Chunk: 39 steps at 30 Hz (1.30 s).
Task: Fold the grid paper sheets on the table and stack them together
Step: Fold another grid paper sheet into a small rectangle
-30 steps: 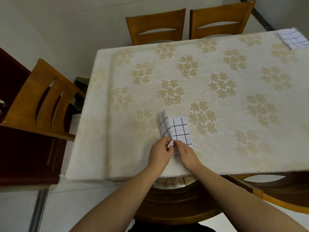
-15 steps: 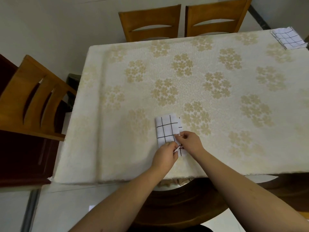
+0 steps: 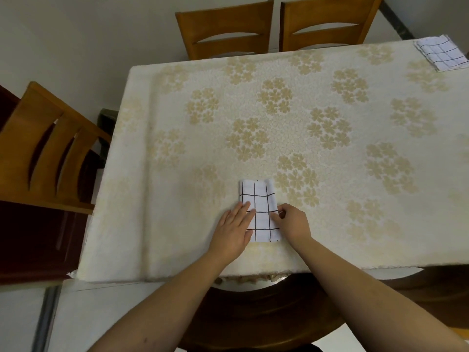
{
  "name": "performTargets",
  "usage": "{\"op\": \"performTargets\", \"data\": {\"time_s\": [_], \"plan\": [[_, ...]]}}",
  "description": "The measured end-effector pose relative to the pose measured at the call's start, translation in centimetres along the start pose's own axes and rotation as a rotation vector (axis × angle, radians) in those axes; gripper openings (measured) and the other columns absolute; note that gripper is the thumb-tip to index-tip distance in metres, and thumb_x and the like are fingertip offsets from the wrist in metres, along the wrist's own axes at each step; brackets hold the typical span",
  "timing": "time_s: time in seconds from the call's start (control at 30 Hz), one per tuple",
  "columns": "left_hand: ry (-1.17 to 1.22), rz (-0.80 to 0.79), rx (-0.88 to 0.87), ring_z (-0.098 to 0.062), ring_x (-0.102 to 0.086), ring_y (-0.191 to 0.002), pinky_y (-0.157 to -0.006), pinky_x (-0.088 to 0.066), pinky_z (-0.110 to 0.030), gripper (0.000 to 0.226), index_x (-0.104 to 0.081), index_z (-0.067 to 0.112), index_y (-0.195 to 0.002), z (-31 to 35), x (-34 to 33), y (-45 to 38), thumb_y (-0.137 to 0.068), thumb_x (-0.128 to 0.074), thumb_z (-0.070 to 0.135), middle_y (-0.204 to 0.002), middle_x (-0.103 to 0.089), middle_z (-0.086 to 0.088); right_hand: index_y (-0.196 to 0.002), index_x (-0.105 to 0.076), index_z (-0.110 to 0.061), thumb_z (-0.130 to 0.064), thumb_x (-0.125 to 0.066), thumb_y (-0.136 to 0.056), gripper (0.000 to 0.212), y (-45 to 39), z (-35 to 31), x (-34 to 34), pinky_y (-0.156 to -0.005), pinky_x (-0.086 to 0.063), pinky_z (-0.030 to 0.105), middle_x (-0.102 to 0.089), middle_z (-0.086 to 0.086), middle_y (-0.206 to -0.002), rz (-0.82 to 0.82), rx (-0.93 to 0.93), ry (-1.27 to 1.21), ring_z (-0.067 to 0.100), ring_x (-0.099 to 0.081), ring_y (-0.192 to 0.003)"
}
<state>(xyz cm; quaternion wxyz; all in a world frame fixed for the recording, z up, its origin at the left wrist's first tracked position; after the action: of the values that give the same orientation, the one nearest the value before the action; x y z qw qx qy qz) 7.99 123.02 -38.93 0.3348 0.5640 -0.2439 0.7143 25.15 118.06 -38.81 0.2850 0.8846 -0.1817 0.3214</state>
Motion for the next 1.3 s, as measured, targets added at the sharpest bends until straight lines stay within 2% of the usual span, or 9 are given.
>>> {"op": "performTargets", "data": {"time_s": [0.2,0.4,0.77,0.87,0.93,1.0,1.1,1.2,1.3], "plan": [[-0.097,-0.071,-0.027,-0.018,-0.008,-0.149,-0.119,-0.004,-0.039,0.056,-0.029,0.021,-0.151,-0.5,-0.8,-0.6,-0.099,-0.032,0.043,-0.161,-0.017,-0.001,-0.091,-0.063,-0.019,-0.029,-0.062,-0.090,0.010,-0.3,0.1,0.1,-0.055,-0.042,0.025,-0.061,-0.004,-0.073,0.037,-0.003,0.003,0.012,-0.056,-0.065],[-0.117,-0.084,-0.021,-0.019,-0.011,-0.148,-0.118,-0.008,-0.041,0.056,-0.031,0.020,-0.151,-1.1,-1.2,-0.6,-0.099,-0.031,0.044,-0.161,-0.018,-0.002,-0.093,-0.057,-0.021,-0.032,-0.064,-0.089,0.013,-0.3,0.1,0.2,-0.052,-0.038,0.023,-0.058,-0.006,-0.074,0.092,0.034,0.019,0.009,-0.054,-0.063],[-0.114,-0.095,-0.037,-0.020,-0.011,-0.148,-0.117,-0.009,-0.043,0.057,-0.028,0.020,-0.152,-1.3,-1.6,-0.8,-0.100,-0.028,0.046,-0.161,-0.016,-0.003,-0.095,-0.057,-0.023,-0.028,-0.063,-0.090,0.009,-0.5,0.7,0.1,-0.056,-0.044,0.026,-0.059,-0.006,-0.075,0.136,0.012,-0.002,0.012,-0.057,-0.066],[-0.111,-0.095,-0.048,-0.020,-0.010,-0.149,-0.117,-0.010,-0.043,0.057,-0.027,0.021,-0.152,-1.3,-1.6,-0.8,-0.100,-0.028,0.046,-0.161,-0.016,-0.003,-0.102,-0.057,-0.021,-0.027,-0.064,-0.090,0.015,-0.4,0.9,0.0,-0.059,-0.045,0.025,-0.059,-0.007,-0.080,0.159,0.008,-0.008,0.010,-0.057,-0.069],[-0.116,-0.101,-0.053,-0.020,-0.011,-0.148,-0.117,-0.010,-0.043,0.057,-0.028,0.021,-0.152,-1.3,-1.7,-0.9,-0.100,-0.028,0.046,-0.161,-0.018,-0.003,-0.112,-0.057,-0.019,-0.026,-0.065,-0.090,0.024,-0.3,1.0,0.1,-0.064,-0.044,0.025,-0.059,-0.005,-0.092,0.187,-0.003,-0.022,0.011,-0.057,-0.076],[-0.121,-0.103,-0.052,-0.020,-0.014,-0.148,-0.117,-0.010,-0.042,0.058,-0.029,0.020,-0.151,-1.3,-1.8,-1.0,-0.099,-0.029,0.046,-0.160,-0.021,-0.004,-0.118,-0.057,-0.014,-0.023,-0.065,-0.090,0.031,0.1,0.3,0.6,-0.072,-0.046,0.030,-0.058,0.002,-0.103,0.281,0.079,0.018,0.018,-0.057,-0.086],[-0.120,-0.105,-0.064,-0.021,-0.017,-0.147,-0.117,-0.012,-0.042,0.057,-0.033,0.019,-0.150,-1.2,-1.8,-1.0,-0.099,-0.030,0.045,-0.159,-0.025,-0.005,-0.118,-0.059,-0.010,-0.015,-0.063,-0.090,0.029,1.9,-2.6,0.6,-0.076,-0.046,0.036,-0.061,0.008,-0.106,0.403,0.338,0.150,0.025,-0.058,-0.090],[-0.104,-0.104,-0.073,-0.021,-0.023,-0.146,-0.116,-0.015,-0.043,0.057,-0.037,0.018,-0.148,-1.2,-1.7,-1.0,-0.098,-0.031,0.045,-0.157,-0.029,-0.005,-0.123,-0.058,-0.011,-0.017,-0.048,-0.092,0.034,3.9,-4.7,-1.3,-0.088,-0.043,0.034,-0.061,0.006,-0.117,0.382,0.511,0.218,0.022,-0.056,-0.105],[-0.102,-0.099,-0.085,-0.019,-0.024,-0.145,-0.115,-0.017,-0.044,0.057,-0.040,0.017,-0.146,-1.2,-1.4,-1.1,-0.098,-0.032,0.045,-0.155,-0.033,-0.005,-0.138,-0.048,-0.009,-0.018,-0.040,-0.093,0.047,5.1,-4.0,-4.3,-0.108,-0.035,0.035,-0.052,0.007,-0.138,0.257,0.549,0.225,0.019,-0.047,-0.128]]}}
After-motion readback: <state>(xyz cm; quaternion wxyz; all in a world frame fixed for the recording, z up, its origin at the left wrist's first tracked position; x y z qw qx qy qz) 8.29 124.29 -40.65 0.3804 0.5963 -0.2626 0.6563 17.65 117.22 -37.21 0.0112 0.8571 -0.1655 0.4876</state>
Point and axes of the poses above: each hand's wrist, its own y-axis away from the middle knuckle, its own x-axis out of the back of the hand, z = x × y, the point moved 8 cm from there along -y, towards the middle knuckle
